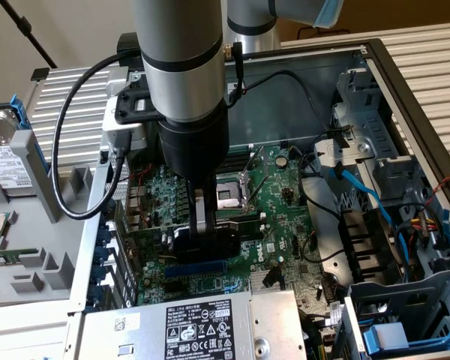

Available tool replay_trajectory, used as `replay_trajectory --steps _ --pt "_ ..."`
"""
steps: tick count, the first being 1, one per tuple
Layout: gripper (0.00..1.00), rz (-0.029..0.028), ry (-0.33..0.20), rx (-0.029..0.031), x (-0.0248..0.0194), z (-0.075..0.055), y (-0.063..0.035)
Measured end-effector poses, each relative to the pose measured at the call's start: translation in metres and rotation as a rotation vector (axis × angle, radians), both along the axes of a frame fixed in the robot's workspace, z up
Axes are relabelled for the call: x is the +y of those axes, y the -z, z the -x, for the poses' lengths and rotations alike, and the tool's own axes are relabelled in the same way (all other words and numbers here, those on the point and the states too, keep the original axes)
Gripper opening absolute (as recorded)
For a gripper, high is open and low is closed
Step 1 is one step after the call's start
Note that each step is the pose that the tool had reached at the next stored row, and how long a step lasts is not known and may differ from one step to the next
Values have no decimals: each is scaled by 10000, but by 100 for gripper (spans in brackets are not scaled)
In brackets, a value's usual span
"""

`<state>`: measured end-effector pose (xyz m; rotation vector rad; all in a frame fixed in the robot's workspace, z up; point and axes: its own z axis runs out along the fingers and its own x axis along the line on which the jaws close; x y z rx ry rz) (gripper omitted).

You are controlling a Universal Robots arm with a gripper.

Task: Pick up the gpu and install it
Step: 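Insert the gpu into the slot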

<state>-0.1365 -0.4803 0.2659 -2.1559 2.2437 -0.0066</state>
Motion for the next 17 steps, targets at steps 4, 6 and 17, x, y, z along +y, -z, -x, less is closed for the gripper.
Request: replay_trajectory --steps 4,6,17 --pt "27 -1 0 0 0 0 4" --pt "27 -1 0 -1 0 0 4" --pt "27 -1 13 40 -3 -23 4"
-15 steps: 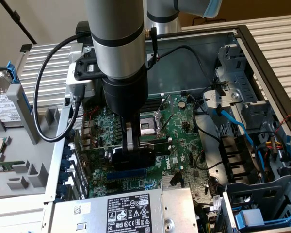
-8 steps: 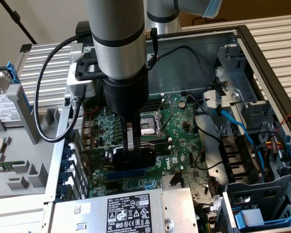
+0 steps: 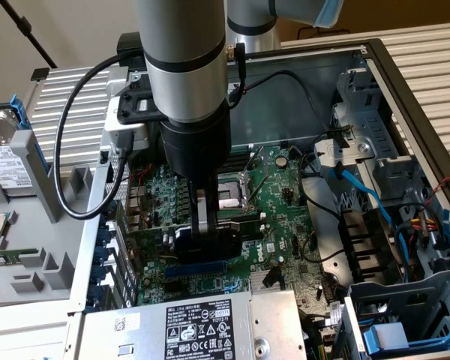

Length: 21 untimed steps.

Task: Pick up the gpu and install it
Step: 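Insert the gpu into the slot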

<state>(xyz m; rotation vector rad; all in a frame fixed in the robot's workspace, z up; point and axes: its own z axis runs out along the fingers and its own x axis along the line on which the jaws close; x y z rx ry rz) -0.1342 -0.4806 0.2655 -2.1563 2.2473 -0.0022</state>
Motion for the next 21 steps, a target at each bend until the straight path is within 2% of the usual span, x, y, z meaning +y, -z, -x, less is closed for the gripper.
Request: replay_trajectory --steps 5,10,21 --pt "27 -1 14 36 -2 -2 0" --pt "27 0 50 104 -11 -6 0" --pt "27 0 50 103 -13 -7 14"
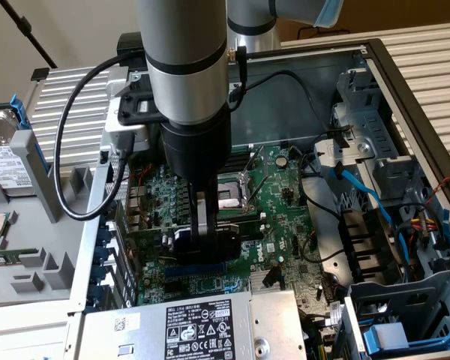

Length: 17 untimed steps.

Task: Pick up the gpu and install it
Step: 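Insert the gpu into the slot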

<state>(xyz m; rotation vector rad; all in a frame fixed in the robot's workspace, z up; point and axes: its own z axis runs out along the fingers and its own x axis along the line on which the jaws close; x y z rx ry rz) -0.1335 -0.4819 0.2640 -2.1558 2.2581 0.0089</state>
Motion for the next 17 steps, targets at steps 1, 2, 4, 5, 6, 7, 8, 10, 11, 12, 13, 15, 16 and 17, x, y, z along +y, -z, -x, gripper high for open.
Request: replay_trajectory --steps 1,2,4,5,6,7,8,10,11,12,13,15,16,17 --pt "27 0 1 0 -1 0 1" --pt "27 -1 1 0 -4 0 2" --pt "27 -1 0 7 -6 0 2" --pt "27 -1 0 12 -7 0 2" --pt "27 0 1 13 -8 0 1" --pt "27 -1 2 14 -10 0 2" --pt "27 0 2 14 -10 0 2" --pt "27 1 2 15 -10 0 3" --pt "27 0 2 14 -10 0 6" --pt "27 1 2 14 -10 0 8" --pt "27 -1 2 14 -10 0 10" --pt "27 -1 2 14 -10 0 11" --pt "27 1 2 14 -10 0 10" --pt "27 0 2 14 -10 0 12"
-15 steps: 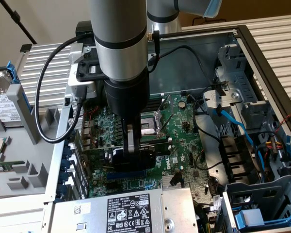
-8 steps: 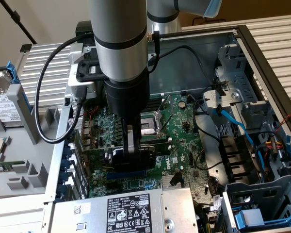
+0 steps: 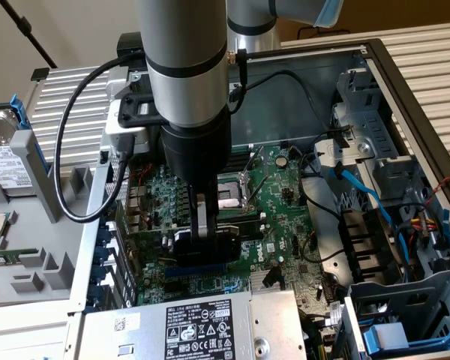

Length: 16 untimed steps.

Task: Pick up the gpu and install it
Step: 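Insert the gpu into the slot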

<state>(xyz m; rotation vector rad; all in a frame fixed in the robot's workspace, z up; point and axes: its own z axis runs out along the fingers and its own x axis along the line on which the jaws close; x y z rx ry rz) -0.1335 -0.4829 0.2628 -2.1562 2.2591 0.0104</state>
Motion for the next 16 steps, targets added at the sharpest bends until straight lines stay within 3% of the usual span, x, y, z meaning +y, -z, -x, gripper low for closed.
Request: replay_trajectory --steps 16 --pt "27 -2 0 -1 0 12 24"
